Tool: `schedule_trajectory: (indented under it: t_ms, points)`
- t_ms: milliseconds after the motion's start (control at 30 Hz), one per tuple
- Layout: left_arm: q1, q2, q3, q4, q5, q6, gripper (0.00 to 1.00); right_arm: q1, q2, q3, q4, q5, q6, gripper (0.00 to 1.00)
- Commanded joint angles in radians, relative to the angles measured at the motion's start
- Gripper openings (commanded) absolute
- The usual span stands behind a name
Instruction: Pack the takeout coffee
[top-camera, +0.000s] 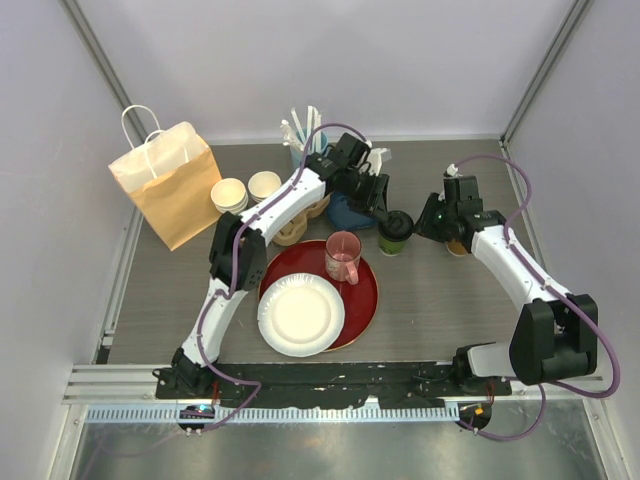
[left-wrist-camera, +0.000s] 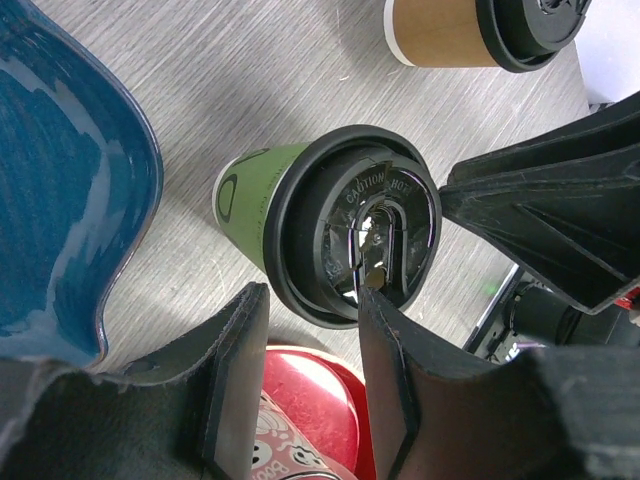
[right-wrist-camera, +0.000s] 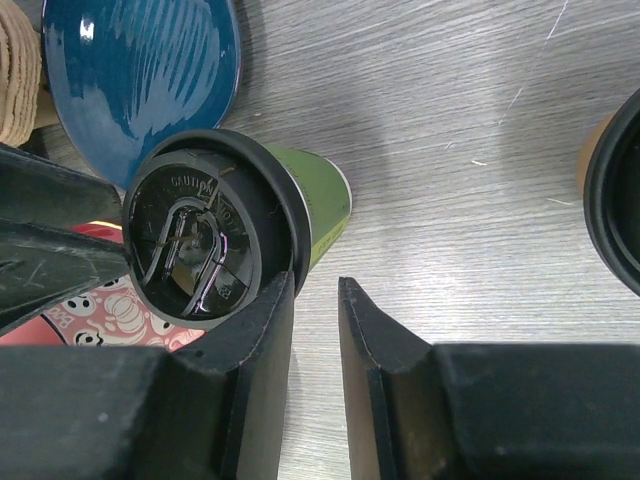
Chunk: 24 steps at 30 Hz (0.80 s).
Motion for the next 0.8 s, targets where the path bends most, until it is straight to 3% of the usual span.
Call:
schedule_trajectory:
  t_ms: [0,433,767]
  points:
    - [-0.006,0.003,0.025,0.038,-0.002,-0.010,0.45,-0.003,0.011,-0.001,0.051,-0.021,0.009,0.30]
    - [-0.009,0.022,-0.007,0.047,0.003,-0.019,0.41,-0.023,0.075,0.008,0.067,-0.061,0.017,0.27]
    - [-0.011,0.031,-0.154,0.096,0.023,-0.053,0.29,-0.060,0.115,-0.139,0.133,-0.096,0.034,0.08]
